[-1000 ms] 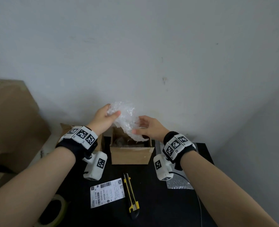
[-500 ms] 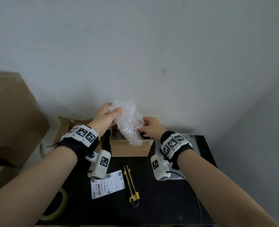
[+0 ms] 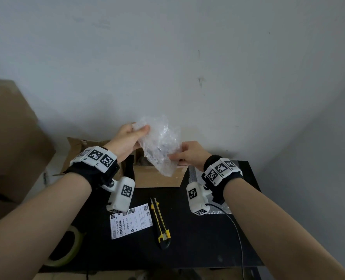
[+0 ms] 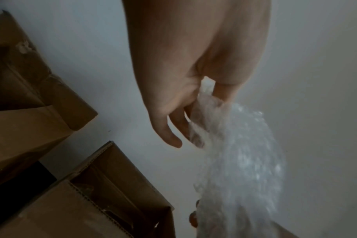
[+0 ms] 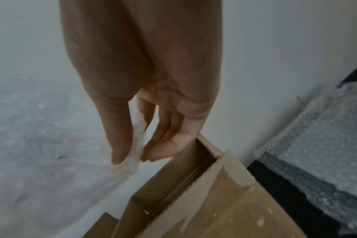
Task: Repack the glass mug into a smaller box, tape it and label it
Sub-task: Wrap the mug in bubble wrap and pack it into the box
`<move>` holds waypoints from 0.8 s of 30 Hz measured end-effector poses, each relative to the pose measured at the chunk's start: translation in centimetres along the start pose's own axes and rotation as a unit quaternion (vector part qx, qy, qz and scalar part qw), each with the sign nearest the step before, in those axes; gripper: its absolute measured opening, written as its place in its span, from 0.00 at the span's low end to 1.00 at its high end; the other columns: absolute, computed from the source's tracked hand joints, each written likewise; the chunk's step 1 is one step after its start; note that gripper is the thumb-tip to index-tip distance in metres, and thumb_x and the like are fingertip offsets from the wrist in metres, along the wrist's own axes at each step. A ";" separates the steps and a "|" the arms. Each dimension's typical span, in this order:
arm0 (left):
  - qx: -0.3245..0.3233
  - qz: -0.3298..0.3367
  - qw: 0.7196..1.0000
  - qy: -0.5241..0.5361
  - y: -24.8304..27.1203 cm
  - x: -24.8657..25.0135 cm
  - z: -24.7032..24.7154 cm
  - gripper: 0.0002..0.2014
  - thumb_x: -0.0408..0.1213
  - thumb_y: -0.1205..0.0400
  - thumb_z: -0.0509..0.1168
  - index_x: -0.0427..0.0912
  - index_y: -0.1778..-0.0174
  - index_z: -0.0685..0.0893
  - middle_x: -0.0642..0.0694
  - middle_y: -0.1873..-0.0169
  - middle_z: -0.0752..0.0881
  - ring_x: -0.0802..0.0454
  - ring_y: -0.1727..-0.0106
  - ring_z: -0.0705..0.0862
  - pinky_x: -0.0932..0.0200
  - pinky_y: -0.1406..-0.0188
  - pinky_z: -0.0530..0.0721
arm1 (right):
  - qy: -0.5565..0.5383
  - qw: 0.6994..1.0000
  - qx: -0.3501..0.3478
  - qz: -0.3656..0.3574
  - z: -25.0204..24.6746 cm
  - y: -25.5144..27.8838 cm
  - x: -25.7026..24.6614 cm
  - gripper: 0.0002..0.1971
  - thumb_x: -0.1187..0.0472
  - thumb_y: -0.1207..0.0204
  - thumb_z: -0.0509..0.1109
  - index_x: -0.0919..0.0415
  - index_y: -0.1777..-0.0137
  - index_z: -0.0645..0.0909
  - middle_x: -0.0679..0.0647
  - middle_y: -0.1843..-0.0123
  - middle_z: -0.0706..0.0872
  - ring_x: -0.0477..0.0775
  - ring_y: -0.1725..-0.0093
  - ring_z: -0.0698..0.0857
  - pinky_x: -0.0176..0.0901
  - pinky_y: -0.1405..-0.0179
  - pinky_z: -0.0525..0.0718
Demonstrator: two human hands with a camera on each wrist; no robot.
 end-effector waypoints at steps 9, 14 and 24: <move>-0.018 0.022 0.972 -0.234 -1.1 -1.3 -0.2 0.25 0.42 0.28 0.75 0.39 0.37 0.79 0.46 0.44 0.86 0.51 0.44 0.85 0.49 0.40 0.84 | -0.091 0.993 0.062 -0.051 -0.6 -0.6 -1.7 0.12 0.69 0.26 0.72 0.70 0.43 0.80 0.59 0.53 0.86 0.55 0.54 0.88 0.43 0.54 0.90; 0.014 0.057 0.974 -0.220 -2.1 -1.2 0.4 0.20 0.41 0.24 0.72 0.36 0.39 0.81 0.43 0.46 0.87 0.49 0.46 0.87 0.49 0.45 0.86 | -0.081 0.996 0.007 -0.042 -0.4 -0.5 -2.4 0.14 0.52 0.25 0.73 0.58 0.43 0.84 0.55 0.46 0.89 0.54 0.46 0.88 0.51 0.45 0.87; 0.119 0.076 0.953 -0.267 -3.6 -4.7 2.3 0.25 0.45 0.25 0.73 0.39 0.36 0.76 0.50 0.46 0.81 0.54 0.45 0.80 0.62 0.49 0.78 | 0.099 0.981 0.148 -0.075 -2.8 -2.6 -0.6 0.13 0.63 0.31 0.78 0.62 0.49 0.79 0.56 0.55 0.85 0.55 0.58 0.86 0.46 0.62 0.88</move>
Point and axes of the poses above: each hand's wrist, its own y-axis away from the middle knuckle, its own z-axis out of the palm, x = y × z, the point moved 5 cm from there along -y, towards the middle knuckle
